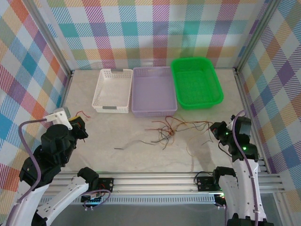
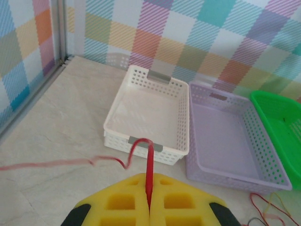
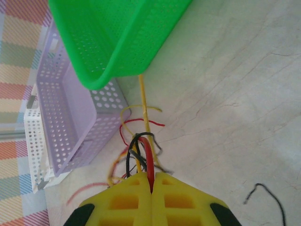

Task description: Untangle the cables

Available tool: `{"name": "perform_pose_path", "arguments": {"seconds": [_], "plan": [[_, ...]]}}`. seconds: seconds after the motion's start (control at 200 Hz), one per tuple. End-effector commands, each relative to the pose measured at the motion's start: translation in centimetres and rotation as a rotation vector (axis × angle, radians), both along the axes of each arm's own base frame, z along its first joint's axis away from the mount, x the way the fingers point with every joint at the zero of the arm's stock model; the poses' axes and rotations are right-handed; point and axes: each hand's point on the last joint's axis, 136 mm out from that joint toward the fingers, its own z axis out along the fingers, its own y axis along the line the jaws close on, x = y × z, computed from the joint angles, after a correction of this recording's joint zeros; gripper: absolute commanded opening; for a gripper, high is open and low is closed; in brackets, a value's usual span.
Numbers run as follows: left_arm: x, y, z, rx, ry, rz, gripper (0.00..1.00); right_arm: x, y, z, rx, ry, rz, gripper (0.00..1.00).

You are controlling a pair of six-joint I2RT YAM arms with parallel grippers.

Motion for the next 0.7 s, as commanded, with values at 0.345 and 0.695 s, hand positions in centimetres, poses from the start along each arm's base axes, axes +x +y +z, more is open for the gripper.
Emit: {"name": "perform_pose_path", "arguments": {"seconds": [0.345, 0.695], "plan": [[1.9, -4.3, 1.0, -0.105, -0.010, -0.162, 0.00, 0.8, 3.4, 0.3, 0.111, -0.056, 0.203, 0.00], [6.5, -9.6, 4.6, -0.158, -0.075, -0.307, 0.00, 1.3, 3.9, 0.1, 0.129, -0.090, 0.223, 0.00]]}}
